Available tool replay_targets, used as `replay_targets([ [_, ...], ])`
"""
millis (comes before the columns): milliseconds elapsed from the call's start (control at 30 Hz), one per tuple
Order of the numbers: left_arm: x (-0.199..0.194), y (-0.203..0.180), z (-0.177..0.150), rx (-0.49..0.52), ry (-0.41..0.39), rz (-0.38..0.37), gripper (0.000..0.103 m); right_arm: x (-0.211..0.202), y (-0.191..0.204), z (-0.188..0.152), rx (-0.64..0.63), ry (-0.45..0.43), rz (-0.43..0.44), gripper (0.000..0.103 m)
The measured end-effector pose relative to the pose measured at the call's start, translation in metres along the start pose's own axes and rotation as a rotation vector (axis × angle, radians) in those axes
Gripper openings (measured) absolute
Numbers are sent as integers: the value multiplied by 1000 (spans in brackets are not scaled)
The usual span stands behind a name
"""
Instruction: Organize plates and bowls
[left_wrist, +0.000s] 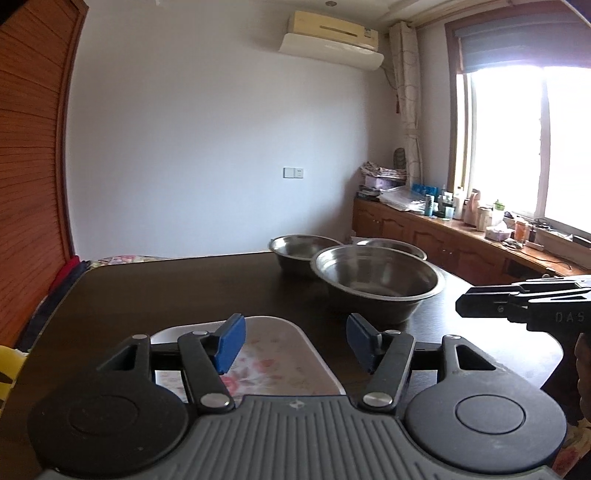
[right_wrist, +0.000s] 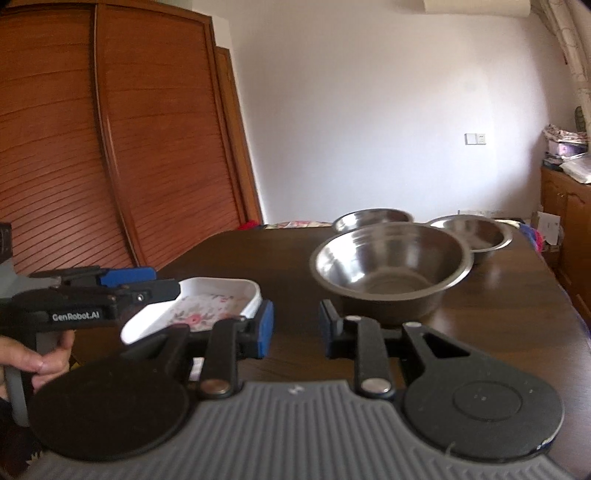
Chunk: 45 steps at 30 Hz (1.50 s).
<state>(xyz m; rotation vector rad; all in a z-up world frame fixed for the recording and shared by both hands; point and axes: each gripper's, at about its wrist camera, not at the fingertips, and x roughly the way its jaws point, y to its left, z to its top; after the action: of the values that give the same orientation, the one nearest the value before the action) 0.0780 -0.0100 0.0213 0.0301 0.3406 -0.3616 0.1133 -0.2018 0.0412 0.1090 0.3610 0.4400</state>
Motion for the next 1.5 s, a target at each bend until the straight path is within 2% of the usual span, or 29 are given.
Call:
replay_targets([
  [300,15,-20,3,8,7,-25,96,-17,-24,-1,-4,-44,-77,29],
  [667,44,-28,17,0,-1,-24,99,-9,-46,-9,-39,-97,-203,41],
  [700,48,-29,18,-6,-3,-21,100,-7,-47,-9,-43,-101,-212,45],
  [800,58,-31,20,-16,-1,-16,101,-1,-54,-8,-49,-111,-228,49],
  [867,65,-32,21,-18,1,-10,103,3,-57,-7,-51,-118,-231,58],
  [933,72,-32,22,-27,0,-3,103,6,-60,-5,-56,-130,-232,73],
  [1033,80,-33,24,-43,0,4,103,11,-64,-3,-73,-147,-229,91],
  [1167,92,-35,26,-44,8,2,103,18,-69,2,-80,-166,-199,103],
  [1500,114,-41,33,-35,46,-1,103,45,-87,21,-80,-86,-164,103],
])
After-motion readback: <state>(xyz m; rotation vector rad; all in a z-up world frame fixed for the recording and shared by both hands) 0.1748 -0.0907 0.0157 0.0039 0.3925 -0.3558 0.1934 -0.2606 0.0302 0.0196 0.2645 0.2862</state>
